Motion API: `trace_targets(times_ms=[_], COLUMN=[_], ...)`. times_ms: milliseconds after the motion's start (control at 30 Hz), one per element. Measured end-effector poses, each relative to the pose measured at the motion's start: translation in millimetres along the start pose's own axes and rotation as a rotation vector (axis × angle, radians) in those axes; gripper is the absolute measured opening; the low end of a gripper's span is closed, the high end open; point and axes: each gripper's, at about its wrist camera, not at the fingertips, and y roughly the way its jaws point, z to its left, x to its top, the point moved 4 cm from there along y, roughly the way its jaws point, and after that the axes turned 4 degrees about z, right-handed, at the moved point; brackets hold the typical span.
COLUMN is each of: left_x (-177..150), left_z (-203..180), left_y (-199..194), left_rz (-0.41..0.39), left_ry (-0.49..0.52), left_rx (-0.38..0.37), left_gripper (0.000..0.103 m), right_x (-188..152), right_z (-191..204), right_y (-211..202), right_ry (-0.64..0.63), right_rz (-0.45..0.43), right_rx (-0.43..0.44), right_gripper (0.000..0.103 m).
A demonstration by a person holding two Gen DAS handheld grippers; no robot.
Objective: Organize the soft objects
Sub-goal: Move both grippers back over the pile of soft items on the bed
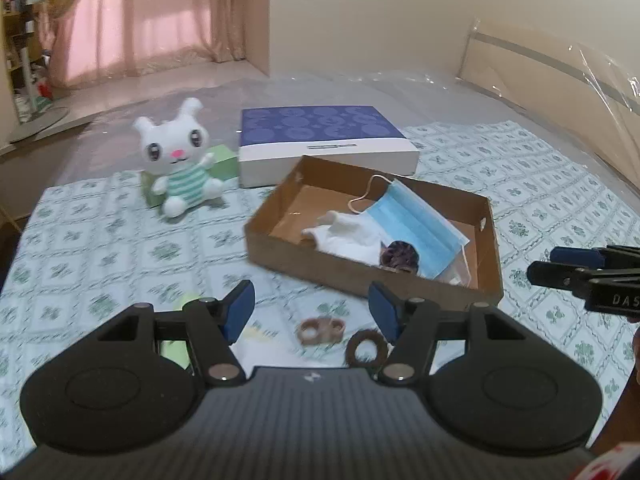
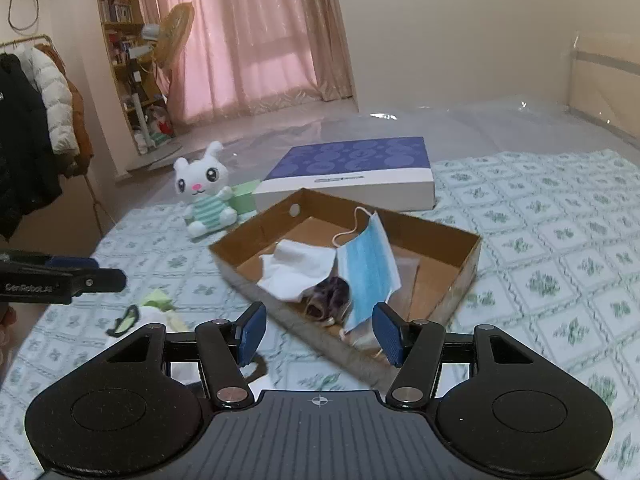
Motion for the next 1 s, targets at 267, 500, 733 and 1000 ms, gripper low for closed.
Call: trace_targets(times_ms=[267,500,733,1000], left_x=[-36.0,-69.4,-96.1,-116.2], left_z=[25.0,39.7,48.1,49.3], left_y=[-49.0,-73.3,-75.4,-67.7], left_rz=[-0.018,-0.003,0.03,0.062], left_ry=[-0.071,-0.128,-0.17,-0.199], left_rx=[0.047,0.084,0.111,0.119], left_gripper=[0.061,0.061,0.061,0.061], right_x=[-26.3,-50.5,-70.7,-83.3], right_z=[15.5,35.0,55.6,81.6], right_y=[-22.1,-22.7,-5.8,8.9], right_ry=[0.028,0.016,-0.027,-0.104], right_rz=[0.024,0.067,0.117,0.136], right_rx=[0.045,0.079,0.1,0.128], right_gripper=[0.059,0.059,0.059,0.059])
